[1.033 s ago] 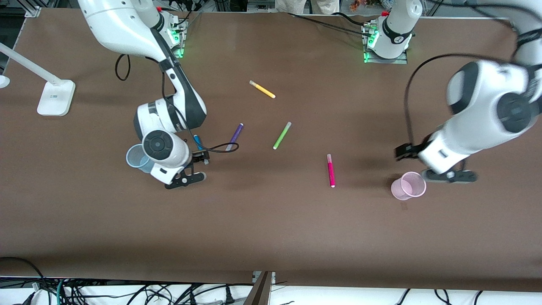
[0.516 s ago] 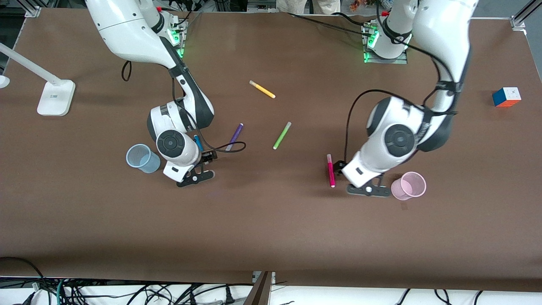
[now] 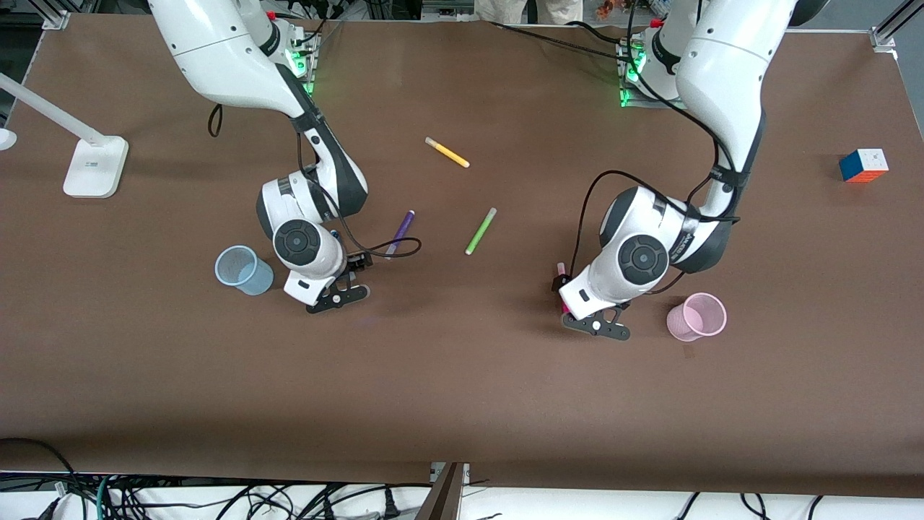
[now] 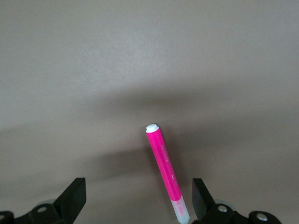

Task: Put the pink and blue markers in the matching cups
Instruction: 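Grasp the blue marker with the right gripper while the left gripper grasps the pink marker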

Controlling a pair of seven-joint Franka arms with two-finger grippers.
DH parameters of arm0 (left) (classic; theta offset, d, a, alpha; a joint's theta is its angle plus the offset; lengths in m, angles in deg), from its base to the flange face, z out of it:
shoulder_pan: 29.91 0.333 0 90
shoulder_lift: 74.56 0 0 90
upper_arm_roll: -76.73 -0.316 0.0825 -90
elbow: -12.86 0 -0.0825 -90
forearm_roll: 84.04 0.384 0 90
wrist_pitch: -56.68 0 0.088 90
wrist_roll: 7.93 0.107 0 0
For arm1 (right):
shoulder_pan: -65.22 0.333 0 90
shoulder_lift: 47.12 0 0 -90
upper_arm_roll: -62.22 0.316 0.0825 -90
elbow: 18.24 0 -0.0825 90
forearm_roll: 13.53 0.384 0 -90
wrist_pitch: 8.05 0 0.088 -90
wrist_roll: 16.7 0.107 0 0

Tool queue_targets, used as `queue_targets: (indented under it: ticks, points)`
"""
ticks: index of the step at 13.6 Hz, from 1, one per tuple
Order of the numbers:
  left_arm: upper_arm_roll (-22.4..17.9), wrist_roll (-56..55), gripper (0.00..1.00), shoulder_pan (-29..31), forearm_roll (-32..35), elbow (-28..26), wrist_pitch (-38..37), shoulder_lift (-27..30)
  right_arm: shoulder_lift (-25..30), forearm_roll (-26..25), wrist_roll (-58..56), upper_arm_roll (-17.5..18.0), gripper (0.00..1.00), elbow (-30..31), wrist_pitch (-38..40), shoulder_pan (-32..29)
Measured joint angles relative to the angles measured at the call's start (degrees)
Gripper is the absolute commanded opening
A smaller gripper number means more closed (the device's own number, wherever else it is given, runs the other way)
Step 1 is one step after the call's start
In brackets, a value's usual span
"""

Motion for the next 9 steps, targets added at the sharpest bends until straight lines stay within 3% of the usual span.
queue_targets:
  ticks: [2, 4, 7, 8, 9]
  points:
    - [0.11, 0.12, 1.0, -0.29, 0.0, -0.2, 2.23, -1.41, -0.03, 0.0, 0.0, 0.02, 0.6, 0.54, -0.65, -0.01]
    - [0.23, 0.12, 1.0, -1.16, 0.0, -0.58, 4.42, -3.03, -0.07, 0.0, 0.0, 0.04, 0.37, 0.77, -1.38, -0.01]
    - [0.25, 0.11, 0.84, -2.27, 0.0, -1.11, 4.98, -4.21, -0.22, 0.0, 0.0, 0.3, 0.15, 0.84, -1.79, -0.01]
    - [0.23, 0.11, 0.75, -2.26, 0.0, -1.5, 4.9, -4.17, -0.23, 0.0, 0.0, 0.52, 0.06, 0.84, -1.86, 0.0]
    - [0.16, 0.11, 0.59, -2.23, 0.0, -1.91, 4.87, -4.03, -0.23, 0.0, 0.0, 0.67, 0.05, 0.84, -1.89, 0.0]
